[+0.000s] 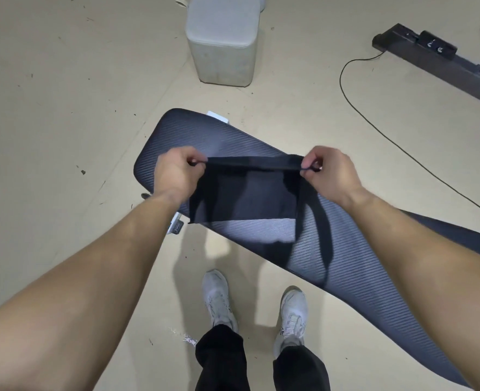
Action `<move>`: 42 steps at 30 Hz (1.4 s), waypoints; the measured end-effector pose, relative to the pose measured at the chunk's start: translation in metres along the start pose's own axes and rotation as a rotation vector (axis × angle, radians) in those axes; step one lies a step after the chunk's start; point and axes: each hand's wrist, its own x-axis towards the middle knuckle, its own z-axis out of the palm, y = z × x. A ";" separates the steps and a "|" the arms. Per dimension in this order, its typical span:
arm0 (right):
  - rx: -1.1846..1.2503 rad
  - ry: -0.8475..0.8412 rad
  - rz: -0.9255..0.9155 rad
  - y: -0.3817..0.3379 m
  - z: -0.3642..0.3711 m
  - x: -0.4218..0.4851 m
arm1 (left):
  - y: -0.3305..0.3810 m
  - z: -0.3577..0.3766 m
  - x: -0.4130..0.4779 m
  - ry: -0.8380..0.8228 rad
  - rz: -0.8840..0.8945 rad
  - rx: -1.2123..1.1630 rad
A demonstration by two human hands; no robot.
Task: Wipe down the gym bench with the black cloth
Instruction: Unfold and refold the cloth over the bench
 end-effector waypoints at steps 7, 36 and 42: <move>-0.277 -0.172 -0.076 0.038 0.055 -0.041 | -0.066 0.044 -0.060 -0.153 -0.100 0.004; -0.631 -0.141 0.038 -0.002 0.057 0.047 | -0.035 0.046 0.027 -0.134 0.140 0.609; -0.176 -0.262 0.092 0.014 0.025 0.030 | -0.044 0.019 0.005 -0.152 0.163 0.398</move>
